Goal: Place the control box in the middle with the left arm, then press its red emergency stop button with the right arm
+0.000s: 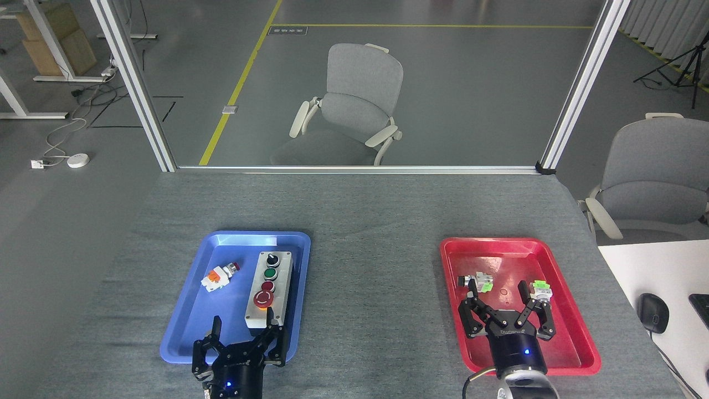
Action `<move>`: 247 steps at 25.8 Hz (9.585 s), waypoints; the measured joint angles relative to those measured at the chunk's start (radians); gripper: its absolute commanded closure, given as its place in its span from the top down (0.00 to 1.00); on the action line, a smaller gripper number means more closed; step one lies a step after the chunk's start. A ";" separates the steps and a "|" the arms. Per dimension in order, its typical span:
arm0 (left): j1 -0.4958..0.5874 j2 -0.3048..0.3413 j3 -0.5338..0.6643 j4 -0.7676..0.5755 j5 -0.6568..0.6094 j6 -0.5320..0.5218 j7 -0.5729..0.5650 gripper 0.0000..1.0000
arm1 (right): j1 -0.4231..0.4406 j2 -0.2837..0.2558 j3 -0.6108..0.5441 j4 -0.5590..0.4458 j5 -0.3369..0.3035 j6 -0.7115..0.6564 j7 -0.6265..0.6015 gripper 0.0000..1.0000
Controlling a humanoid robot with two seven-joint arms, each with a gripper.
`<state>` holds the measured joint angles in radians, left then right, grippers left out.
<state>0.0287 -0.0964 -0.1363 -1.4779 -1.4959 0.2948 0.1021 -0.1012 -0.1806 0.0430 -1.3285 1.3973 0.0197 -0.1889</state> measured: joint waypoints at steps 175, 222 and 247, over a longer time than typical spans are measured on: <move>-0.215 0.393 0.103 0.020 0.373 -0.102 -0.079 0.98 | 0.066 0.018 0.006 -0.094 0.032 0.014 0.100 0.95; -0.255 0.355 0.100 0.047 0.373 -0.026 -0.083 0.99 | -0.118 0.205 0.266 0.177 0.107 0.004 0.269 0.00; -0.107 0.199 0.099 0.070 0.379 -0.181 -0.015 0.99 | -0.066 0.093 0.041 -0.009 0.061 -0.034 0.228 0.76</move>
<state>-0.0787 0.1026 -0.0369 -1.4084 -1.1169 0.1142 0.0876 -0.1669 -0.0877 0.0845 -1.3376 1.4579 -0.0145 0.0386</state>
